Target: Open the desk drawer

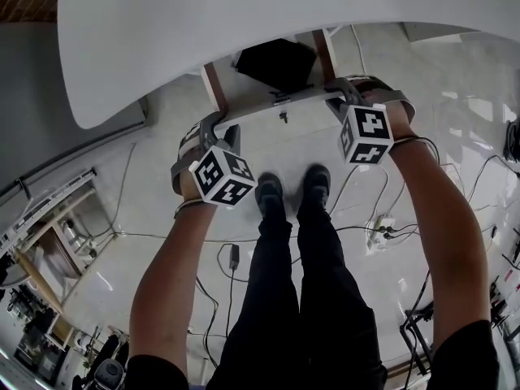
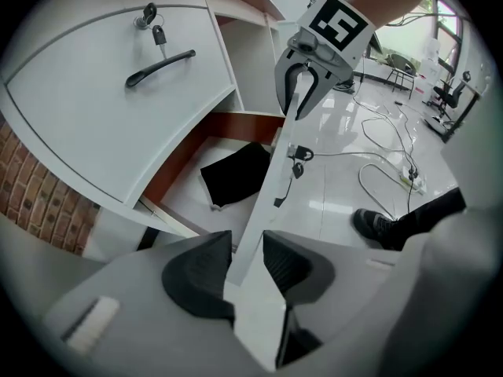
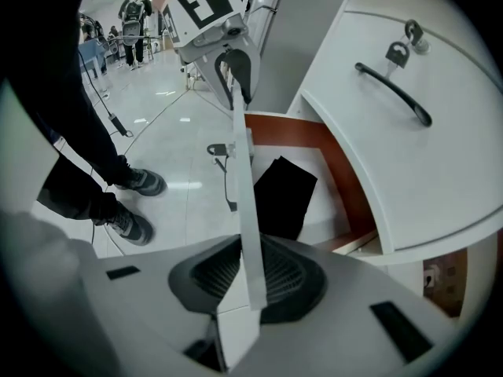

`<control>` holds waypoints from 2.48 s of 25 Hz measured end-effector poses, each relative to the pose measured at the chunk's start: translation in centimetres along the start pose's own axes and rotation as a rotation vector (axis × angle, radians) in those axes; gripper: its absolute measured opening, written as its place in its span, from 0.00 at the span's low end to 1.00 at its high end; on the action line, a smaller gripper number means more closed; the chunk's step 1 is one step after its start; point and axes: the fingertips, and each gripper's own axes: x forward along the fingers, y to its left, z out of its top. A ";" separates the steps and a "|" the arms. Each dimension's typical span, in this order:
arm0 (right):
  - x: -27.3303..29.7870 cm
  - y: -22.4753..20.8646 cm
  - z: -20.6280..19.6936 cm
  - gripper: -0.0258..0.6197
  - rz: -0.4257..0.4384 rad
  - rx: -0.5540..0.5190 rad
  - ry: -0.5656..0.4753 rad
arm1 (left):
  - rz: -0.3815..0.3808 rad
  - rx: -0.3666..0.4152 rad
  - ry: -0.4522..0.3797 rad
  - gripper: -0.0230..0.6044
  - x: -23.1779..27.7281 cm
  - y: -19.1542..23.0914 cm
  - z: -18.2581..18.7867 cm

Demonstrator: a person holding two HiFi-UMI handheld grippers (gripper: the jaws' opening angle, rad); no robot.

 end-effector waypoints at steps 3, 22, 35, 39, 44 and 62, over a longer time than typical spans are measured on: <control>-0.2 0.2 0.1 0.17 0.015 -0.034 -0.006 | -0.043 -0.024 0.006 0.24 -0.2 -0.2 -0.1; 0.0 3.4 -0.8 0.15 0.077 -0.061 0.012 | -0.107 -0.027 0.017 0.22 -0.2 -4.1 -0.9; 0.9 6.1 -0.6 0.15 0.091 -0.060 -0.005 | -0.128 -0.026 0.038 0.22 0.5 -6.1 -2.4; 1.0 6.0 -1.4 0.14 0.122 -0.127 0.026 | -0.167 -0.055 0.048 0.22 0.8 -6.8 -2.1; 0.8 6.2 -1.0 0.15 0.097 -0.048 0.021 | -0.150 -0.060 0.028 0.23 0.7 -7.2 -2.4; -8.4 4.9 0.5 0.25 -0.139 0.641 -0.136 | -0.042 -0.171 -0.063 0.36 -6.6 -3.3 -1.0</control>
